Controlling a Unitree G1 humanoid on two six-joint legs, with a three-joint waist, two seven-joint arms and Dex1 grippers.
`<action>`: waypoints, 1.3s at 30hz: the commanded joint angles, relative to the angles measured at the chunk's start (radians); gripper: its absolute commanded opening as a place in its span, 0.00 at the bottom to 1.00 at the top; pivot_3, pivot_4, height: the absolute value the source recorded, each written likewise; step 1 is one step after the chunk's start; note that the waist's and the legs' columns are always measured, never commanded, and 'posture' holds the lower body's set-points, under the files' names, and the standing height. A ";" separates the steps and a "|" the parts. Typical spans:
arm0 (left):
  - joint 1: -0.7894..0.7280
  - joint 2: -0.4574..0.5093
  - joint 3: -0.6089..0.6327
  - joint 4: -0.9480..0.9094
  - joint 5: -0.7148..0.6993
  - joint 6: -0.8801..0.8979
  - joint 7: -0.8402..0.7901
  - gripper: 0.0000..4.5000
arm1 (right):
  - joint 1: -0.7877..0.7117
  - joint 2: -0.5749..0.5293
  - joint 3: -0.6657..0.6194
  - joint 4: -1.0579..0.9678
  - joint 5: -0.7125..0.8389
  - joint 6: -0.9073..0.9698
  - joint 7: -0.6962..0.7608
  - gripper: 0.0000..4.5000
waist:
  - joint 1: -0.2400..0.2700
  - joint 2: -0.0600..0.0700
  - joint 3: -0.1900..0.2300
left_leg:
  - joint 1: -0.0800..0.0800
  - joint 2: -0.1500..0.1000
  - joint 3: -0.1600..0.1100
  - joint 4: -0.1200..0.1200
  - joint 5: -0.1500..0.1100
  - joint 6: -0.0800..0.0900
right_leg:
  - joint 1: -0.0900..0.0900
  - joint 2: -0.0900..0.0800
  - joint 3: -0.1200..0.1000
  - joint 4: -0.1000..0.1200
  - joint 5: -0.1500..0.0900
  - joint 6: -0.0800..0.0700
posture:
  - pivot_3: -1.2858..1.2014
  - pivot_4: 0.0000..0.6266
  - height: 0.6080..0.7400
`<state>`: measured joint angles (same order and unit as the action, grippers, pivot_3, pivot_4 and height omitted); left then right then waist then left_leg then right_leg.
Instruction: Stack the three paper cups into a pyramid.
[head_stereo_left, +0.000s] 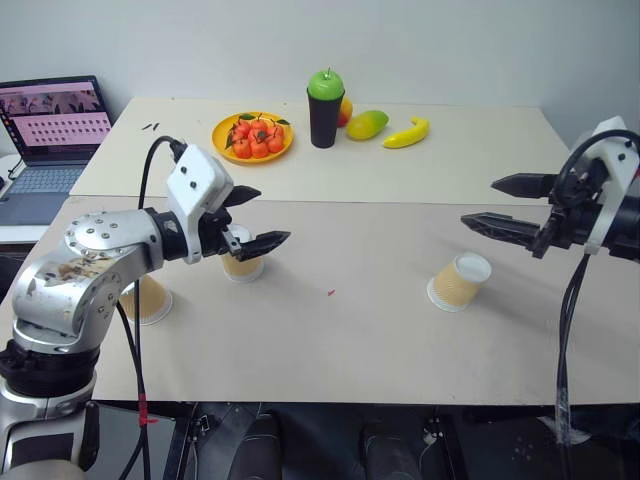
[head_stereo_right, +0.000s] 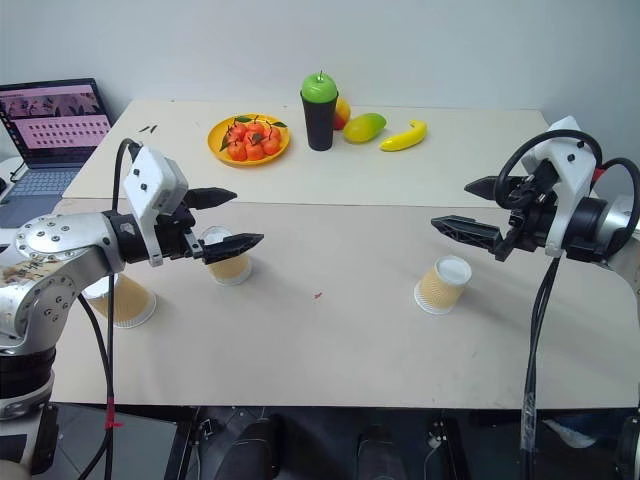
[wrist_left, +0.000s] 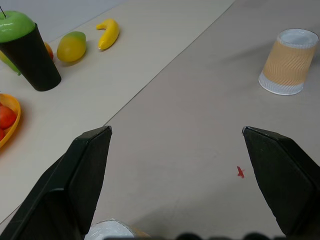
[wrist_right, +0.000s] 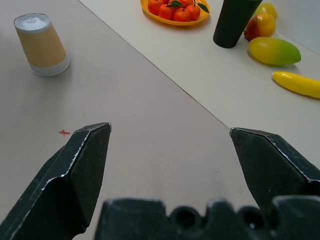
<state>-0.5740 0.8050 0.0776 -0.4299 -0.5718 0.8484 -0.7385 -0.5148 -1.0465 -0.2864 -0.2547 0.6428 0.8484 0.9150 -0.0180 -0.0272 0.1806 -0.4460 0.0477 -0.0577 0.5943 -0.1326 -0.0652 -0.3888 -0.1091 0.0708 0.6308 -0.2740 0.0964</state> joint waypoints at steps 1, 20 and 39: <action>-0.019 -0.003 0.012 0.004 -0.009 -0.029 -0.021 1.00 | 0.002 -0.017 -0.045 -0.037 0.010 -0.015 -0.001 1.00 | 0.000 0.000 0.000 | 0.000 0.000 0.000 0.000 0.000 0.000 | 0.000 0.000 0.000 0.000 0.000 0.000 | 0.52 0.24 0.96; 0.031 -0.040 0.254 -0.016 -0.128 0.030 0.108 1.00 | -0.067 0.055 0.068 -0.086 0.107 0.064 -0.023 1.00 | -0.004 0.000 0.000 | 0.000 0.000 0.000 0.003 0.000 0.000 | 0.000 0.000 0.000 0.003 0.000 0.000 | 0.52 0.24 0.96; 0.485 -0.382 0.288 -0.357 0.018 -0.070 0.590 1.00 | -0.309 0.186 0.217 0.060 0.110 0.054 0.120 1.00 | 0.002 -0.001 0.000 | 0.001 0.000 -0.001 0.006 0.000 0.000 | 0.001 0.000 0.000 0.008 0.000 0.000 | 0.52 0.24 0.96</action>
<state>-0.1015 0.4306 0.3633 -0.7333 -0.5856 0.8350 -0.1774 -0.8083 -0.8473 -0.0652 -0.1775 0.7314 0.8908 1.0099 -0.0157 -0.0280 0.1806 -0.4453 0.0477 -0.0587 0.6015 -0.1327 -0.0650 -0.3882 -0.1086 0.0712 0.6400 -0.2739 0.0959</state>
